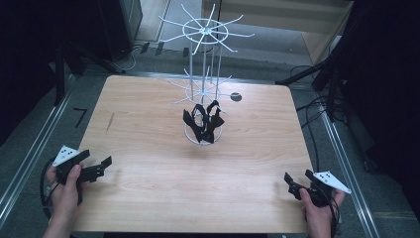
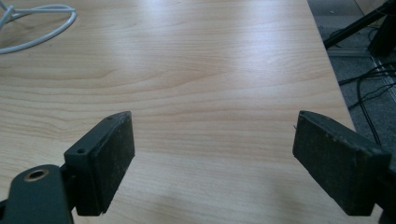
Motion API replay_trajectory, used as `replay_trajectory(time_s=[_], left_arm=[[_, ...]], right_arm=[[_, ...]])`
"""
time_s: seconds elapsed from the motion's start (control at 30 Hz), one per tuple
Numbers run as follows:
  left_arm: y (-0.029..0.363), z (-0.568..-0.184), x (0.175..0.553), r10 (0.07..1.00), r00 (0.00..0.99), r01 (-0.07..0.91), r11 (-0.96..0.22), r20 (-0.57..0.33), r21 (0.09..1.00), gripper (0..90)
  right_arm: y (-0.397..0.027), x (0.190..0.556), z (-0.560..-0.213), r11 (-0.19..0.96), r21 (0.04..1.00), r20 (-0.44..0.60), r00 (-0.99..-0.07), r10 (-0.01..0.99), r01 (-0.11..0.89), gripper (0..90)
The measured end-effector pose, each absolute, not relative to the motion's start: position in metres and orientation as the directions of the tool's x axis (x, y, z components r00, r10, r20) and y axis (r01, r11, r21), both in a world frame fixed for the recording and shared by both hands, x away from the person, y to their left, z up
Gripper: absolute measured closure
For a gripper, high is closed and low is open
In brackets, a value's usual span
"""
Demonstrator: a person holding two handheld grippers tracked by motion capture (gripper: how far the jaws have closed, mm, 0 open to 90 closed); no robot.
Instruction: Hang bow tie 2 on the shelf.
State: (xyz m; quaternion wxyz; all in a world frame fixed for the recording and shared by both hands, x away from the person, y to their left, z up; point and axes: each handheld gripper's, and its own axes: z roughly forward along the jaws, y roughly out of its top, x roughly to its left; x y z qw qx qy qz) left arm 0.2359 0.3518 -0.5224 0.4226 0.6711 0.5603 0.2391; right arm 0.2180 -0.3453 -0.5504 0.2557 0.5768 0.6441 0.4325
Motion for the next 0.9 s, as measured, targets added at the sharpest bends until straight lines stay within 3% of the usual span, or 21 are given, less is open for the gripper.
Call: replay_trajectory(time_s=[0.37, 0.9], left_arm=[[0.352, -0.522, 0.236, 0.954, 0.258, 0.551, -0.014, -0.155, 0.835, 8.2], [0.352, -0.522, 0.237, 0.953, 0.259, 0.555, -0.012, -0.159, 0.832, 8.3]], right_arm=[[-0.361, 0.206, -0.551, 0.001, 0.852, 0.111, -0.184, 0.977, 0.524, 13.6], [-0.369, 0.200, -0.551, -0.032, 0.849, 0.142, -0.169, 0.975, 0.528, 13.7]])
